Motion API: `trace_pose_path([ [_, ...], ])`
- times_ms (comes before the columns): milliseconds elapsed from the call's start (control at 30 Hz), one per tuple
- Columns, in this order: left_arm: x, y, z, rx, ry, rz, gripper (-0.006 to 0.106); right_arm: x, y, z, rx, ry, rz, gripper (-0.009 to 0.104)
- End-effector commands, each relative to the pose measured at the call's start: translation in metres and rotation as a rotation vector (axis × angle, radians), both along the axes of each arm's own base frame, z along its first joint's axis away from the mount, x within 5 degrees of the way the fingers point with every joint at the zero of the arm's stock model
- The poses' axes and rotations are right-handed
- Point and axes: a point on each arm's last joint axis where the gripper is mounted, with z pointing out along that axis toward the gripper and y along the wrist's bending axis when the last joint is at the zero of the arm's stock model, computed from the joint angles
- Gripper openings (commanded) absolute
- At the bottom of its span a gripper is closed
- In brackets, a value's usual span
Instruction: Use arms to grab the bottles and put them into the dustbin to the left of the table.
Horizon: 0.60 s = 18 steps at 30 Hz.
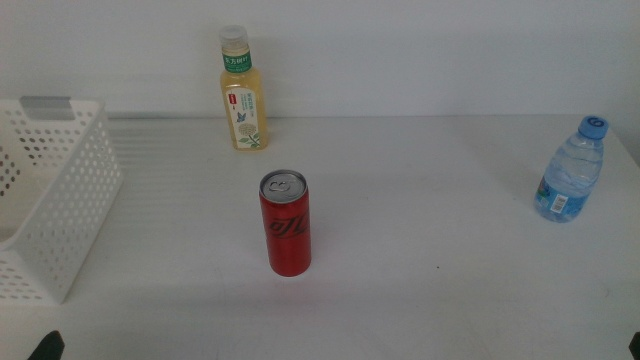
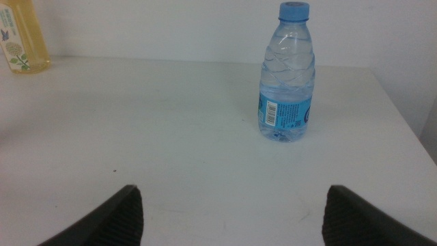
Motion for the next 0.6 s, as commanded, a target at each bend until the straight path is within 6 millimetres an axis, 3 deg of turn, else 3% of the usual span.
trace_pose_path([
  [0,0.001,0.001,0.008,-0.018,-0.107,0.009,0.081,-0.001,-0.001,0.010,-0.004,-0.107,-0.006,0.079],
  [267,0.010,-0.002,0.018,-0.038,-0.168,-0.039,0.081,-0.001,-0.001,0.010,-0.004,-0.107,-0.006,0.079],
  [567,0.037,-0.023,0.022,-0.044,-0.164,-0.225,0.081,-0.001,-0.001,0.010,-0.004,-0.107,-0.006,0.079],
])
